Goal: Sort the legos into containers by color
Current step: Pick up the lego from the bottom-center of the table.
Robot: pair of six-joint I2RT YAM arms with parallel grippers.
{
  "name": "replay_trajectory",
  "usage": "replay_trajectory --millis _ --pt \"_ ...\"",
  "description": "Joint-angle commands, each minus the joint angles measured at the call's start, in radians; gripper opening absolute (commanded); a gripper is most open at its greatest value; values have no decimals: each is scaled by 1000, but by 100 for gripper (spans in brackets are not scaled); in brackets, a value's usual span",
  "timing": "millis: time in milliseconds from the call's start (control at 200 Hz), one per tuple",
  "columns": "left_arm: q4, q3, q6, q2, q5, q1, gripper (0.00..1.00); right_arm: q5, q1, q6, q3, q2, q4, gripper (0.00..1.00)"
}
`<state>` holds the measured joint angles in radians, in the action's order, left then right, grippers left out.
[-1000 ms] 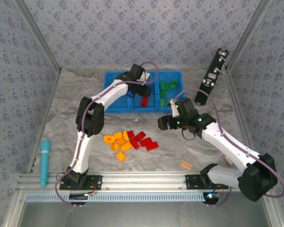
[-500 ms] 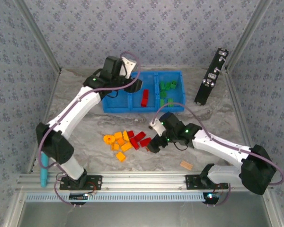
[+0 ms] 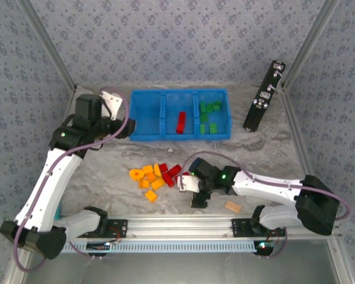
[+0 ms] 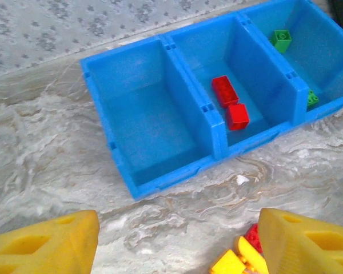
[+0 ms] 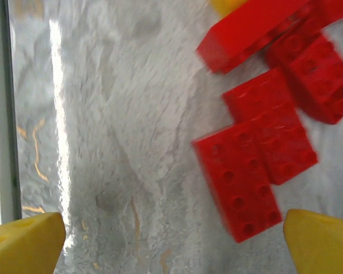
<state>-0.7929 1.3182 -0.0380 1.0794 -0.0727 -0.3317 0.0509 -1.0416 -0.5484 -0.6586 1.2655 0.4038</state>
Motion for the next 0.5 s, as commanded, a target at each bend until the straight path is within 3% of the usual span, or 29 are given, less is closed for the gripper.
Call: replay_trajectory --millis 0,495 --pt "-25 -48 -48 -54 11 18 77 -118 -20 -83 39 24 -65 99" --pt "73 -229 -67 -250 55 20 93 -149 38 -157 -17 111 -121 99"
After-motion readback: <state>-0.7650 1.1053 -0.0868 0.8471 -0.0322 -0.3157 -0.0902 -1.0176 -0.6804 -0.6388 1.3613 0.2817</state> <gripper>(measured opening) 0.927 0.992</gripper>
